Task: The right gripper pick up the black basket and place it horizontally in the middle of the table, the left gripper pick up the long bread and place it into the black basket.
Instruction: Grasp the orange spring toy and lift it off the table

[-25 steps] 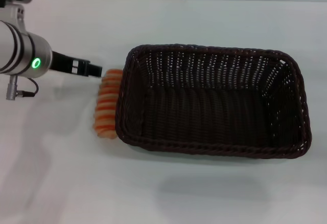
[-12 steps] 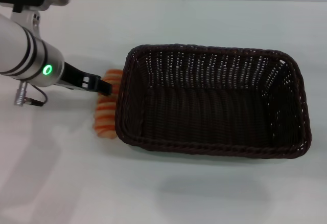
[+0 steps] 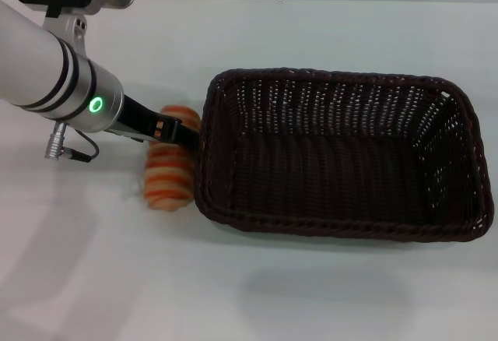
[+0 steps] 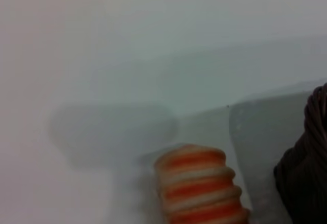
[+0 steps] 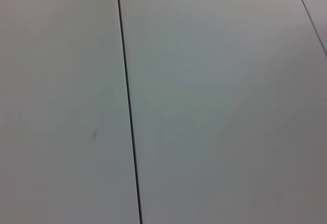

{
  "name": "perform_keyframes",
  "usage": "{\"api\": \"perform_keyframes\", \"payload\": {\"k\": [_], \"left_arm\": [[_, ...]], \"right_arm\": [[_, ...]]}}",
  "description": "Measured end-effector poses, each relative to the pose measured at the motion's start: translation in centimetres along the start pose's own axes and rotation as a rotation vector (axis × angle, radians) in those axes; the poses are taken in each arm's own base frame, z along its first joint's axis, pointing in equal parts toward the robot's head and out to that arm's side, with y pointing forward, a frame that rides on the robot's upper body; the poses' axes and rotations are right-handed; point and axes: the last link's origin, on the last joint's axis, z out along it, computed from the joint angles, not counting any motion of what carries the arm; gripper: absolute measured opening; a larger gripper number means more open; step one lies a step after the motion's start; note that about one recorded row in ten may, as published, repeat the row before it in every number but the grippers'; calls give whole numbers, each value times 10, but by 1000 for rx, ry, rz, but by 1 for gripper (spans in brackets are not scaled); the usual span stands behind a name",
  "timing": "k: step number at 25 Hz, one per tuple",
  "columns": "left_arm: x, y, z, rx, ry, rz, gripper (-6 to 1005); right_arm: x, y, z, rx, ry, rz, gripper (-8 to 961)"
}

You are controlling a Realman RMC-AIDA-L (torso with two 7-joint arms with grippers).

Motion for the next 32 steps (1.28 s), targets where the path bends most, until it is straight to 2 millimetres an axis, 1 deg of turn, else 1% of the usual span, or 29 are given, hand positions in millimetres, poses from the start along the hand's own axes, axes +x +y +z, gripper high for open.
{"api": "perform_keyframes", "payload": {"k": [10, 22, 32], "left_arm": [[-3, -8, 9, 13, -18, 0, 862], [-3, -9, 13, 8, -16, 6, 843], [-4, -8, 21, 7, -30, 9, 827]], "right_arm": [[0, 0, -2, 4, -3, 4, 299], [0, 2, -2, 1, 1, 9, 300], [0, 4, -1, -4, -1, 11, 299]]}}
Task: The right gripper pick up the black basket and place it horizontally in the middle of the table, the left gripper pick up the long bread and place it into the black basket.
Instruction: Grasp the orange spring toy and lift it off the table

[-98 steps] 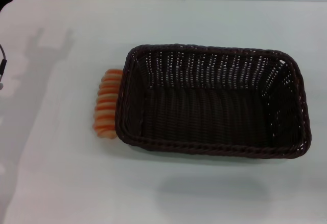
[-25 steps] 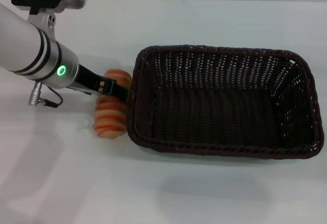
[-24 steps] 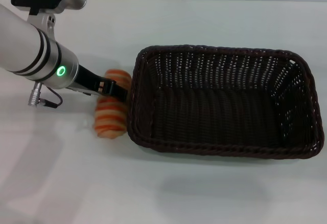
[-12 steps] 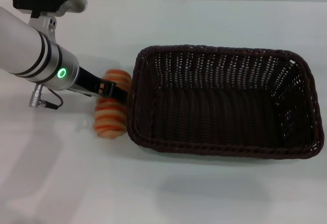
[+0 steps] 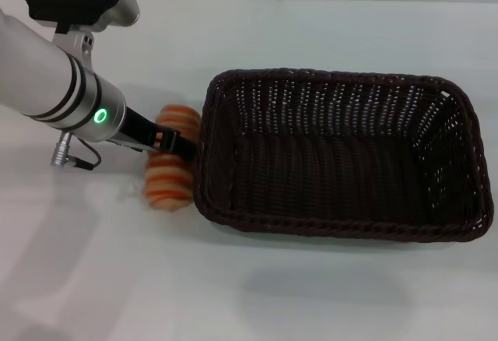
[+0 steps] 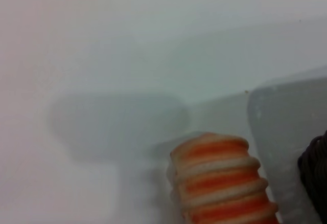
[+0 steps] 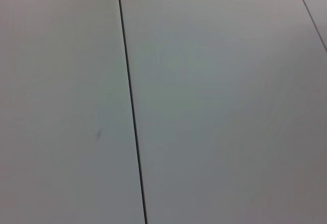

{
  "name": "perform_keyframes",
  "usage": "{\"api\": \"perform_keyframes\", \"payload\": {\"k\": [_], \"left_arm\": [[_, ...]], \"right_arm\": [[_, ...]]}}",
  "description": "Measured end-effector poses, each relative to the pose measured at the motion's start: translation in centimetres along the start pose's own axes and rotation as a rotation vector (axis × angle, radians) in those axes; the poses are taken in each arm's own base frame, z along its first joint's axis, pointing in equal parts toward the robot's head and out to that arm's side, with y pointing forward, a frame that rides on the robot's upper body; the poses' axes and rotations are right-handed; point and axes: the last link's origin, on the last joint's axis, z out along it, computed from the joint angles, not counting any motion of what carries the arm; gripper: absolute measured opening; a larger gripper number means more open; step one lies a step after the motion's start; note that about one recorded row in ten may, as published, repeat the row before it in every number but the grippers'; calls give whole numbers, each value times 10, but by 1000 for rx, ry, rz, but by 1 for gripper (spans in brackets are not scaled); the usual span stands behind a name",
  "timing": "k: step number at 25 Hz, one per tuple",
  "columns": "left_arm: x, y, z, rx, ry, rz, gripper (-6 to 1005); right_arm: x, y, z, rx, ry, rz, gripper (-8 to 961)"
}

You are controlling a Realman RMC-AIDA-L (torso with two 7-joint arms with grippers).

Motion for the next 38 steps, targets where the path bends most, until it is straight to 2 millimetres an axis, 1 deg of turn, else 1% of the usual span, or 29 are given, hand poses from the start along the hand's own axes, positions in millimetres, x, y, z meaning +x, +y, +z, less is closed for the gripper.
{"api": "perform_keyframes", "payload": {"k": [10, 13, 18, 23, 30, 38], "left_arm": [[-2, 0, 5, -7, -7, 5, 812], [-2, 0, 4, -8, -7, 5, 807], [-1, 0, 4, -7, -6, 6, 799], [-1, 1, 5, -11, -10, 11, 791], [-1, 2, 7, -18, -21, 12, 780], [-1, 4, 11, -29, -32, 23, 767]], "right_arm": [[0, 0, 0, 1, -1, 14, 300], [1, 2, -1, -43, 11, 16, 300], [1, 2, -1, -80, 19, 5, 375], [1, 0, 0, -71, 18, 6, 586], [1, 0, 1, -63, 17, 8, 707], [1, -1, 4, -50, 17, 12, 707]]}}
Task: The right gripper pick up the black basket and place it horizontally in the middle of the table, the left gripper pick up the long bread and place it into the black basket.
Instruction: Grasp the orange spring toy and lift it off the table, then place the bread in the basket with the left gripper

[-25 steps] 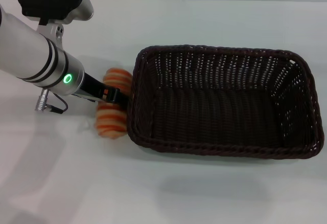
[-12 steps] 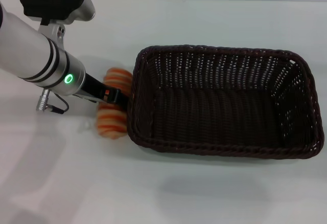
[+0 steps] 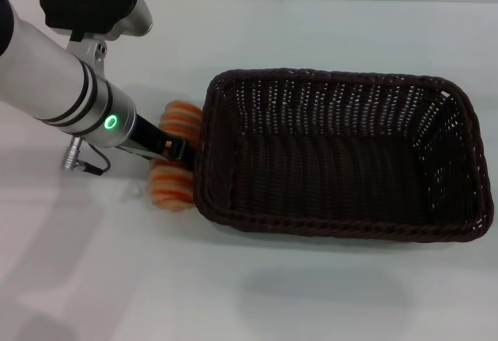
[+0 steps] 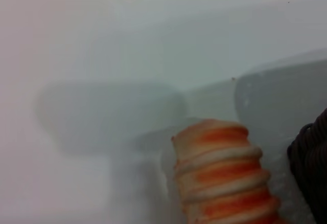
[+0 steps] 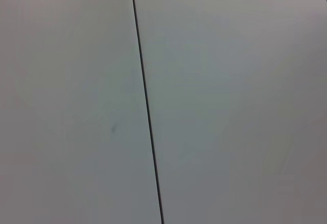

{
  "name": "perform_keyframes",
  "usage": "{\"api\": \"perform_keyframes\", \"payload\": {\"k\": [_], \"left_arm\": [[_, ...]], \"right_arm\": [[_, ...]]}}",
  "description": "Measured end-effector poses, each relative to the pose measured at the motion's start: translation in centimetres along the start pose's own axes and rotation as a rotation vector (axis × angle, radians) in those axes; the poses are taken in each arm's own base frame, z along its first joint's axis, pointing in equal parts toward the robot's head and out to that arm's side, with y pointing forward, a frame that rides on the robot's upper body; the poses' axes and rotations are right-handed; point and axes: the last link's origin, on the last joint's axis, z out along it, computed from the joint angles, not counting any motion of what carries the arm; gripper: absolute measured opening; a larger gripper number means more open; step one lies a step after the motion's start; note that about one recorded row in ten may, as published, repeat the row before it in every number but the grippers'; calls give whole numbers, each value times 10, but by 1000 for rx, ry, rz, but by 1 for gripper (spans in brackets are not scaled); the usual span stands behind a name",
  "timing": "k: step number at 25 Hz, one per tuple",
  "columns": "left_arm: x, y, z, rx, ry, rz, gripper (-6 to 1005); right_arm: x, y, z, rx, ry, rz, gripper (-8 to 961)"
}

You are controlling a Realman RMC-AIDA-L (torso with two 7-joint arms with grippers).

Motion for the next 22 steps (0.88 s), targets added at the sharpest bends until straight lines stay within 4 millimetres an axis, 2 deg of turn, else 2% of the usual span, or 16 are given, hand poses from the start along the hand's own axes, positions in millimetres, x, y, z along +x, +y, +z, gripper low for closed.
{"api": "perform_keyframes", "payload": {"k": [6, 10, 12, 15, 18, 22], "left_arm": [[1, -1, -1, 1, 6, -4, 758], [4, -4, -2, 9, 20, -6, 645], [5, -6, -4, 16, 30, -12, 636], [14, -26, -17, 61, 95, -41, 623], [27, -57, -43, 116, 206, -74, 610], [42, -68, -74, 136, 321, -38, 585]], "right_arm": [[1, -3, 1, 11, 8, 10, 707], [1, -5, 2, 16, 11, 14, 707], [1, -5, 2, 19, 12, 14, 707], [1, -6, 3, 21, 12, 13, 707], [1, -5, 3, 21, 15, 15, 707], [3, -5, 5, 27, 27, 19, 708]]}}
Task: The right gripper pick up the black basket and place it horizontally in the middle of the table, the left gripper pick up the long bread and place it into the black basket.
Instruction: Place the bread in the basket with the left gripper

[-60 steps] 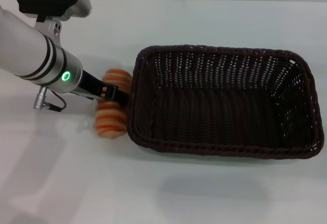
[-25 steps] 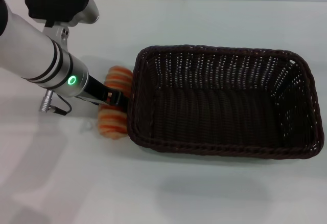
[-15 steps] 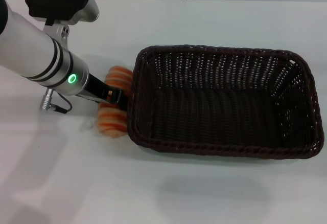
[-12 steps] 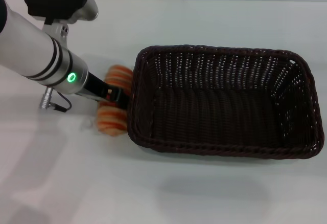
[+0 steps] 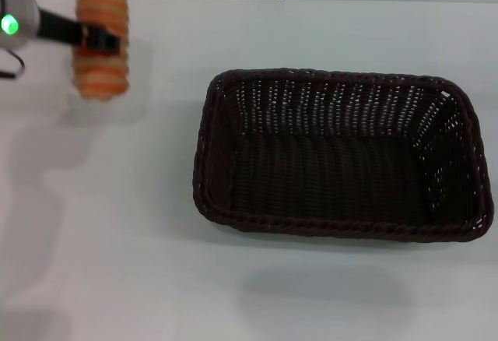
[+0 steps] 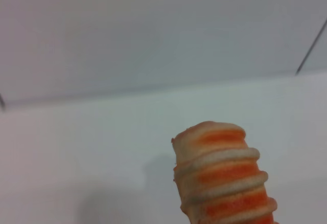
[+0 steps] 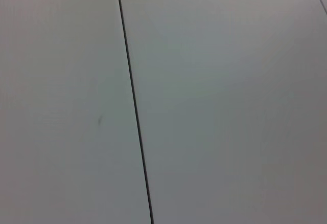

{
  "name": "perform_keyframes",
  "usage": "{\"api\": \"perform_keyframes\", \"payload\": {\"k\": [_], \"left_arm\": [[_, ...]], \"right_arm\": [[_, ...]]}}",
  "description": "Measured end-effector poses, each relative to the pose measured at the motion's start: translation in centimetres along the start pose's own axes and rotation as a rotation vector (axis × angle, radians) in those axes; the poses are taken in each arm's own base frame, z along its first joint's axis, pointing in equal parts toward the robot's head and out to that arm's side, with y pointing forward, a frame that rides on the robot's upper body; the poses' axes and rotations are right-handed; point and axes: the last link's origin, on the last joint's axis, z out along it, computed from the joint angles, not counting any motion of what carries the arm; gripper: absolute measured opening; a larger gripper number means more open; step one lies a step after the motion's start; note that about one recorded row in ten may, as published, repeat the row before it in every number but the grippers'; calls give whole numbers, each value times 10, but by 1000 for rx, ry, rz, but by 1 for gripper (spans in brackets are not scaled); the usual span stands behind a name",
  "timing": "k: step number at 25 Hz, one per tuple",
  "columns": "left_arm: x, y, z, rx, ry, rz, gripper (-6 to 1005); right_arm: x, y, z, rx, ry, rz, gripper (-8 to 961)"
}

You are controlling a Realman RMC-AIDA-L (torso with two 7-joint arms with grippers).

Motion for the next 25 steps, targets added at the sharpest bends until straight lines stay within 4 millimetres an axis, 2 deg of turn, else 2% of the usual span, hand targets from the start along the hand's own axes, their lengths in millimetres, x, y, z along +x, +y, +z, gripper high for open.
{"api": "perform_keyframes", "payload": {"k": [2, 3, 4, 7, 8, 9, 13, 14, 15, 19, 22, 25], "left_arm": [[10, 6, -13, -27, 37, 30, 561], [18, 21, -25, -84, 58, 76, 549], [18, 21, -25, -84, 58, 76, 539], [21, 58, -35, -206, 55, 165, 510], [17, 86, -38, -293, 33, 229, 500], [17, 86, -38, -293, 33, 229, 493], [-7, 143, -32, -434, -54, 399, 465], [-7, 143, -32, -434, -54, 399, 458], [-13, 152, -30, -453, -71, 429, 451], [-27, 166, -21, -492, -98, 470, 569], [-28, 163, -18, -490, -93, 440, 649], [-26, 149, -17, -468, -60, 384, 725]], "right_arm": [[0, 0, 0, 1, 3, 1, 708], [0, -2, 1, 9, 1, 1, 708], [0, -2, 1, 9, 1, 1, 708], [-2, -6, 2, 26, -5, -1, 708], [-2, -7, 2, 32, -6, -1, 708], [-2, -8, 2, 37, -7, -2, 708], [-2, -8, 2, 43, -9, 0, 708], [-2, -8, 2, 43, -9, 0, 708], [-2, -8, 2, 43, -10, 1, 708], [-2, -7, 3, 42, -10, 1, 708], [-2, -7, 3, 42, -10, 1, 708], [-2, -9, 3, 51, -8, 2, 708]]}}
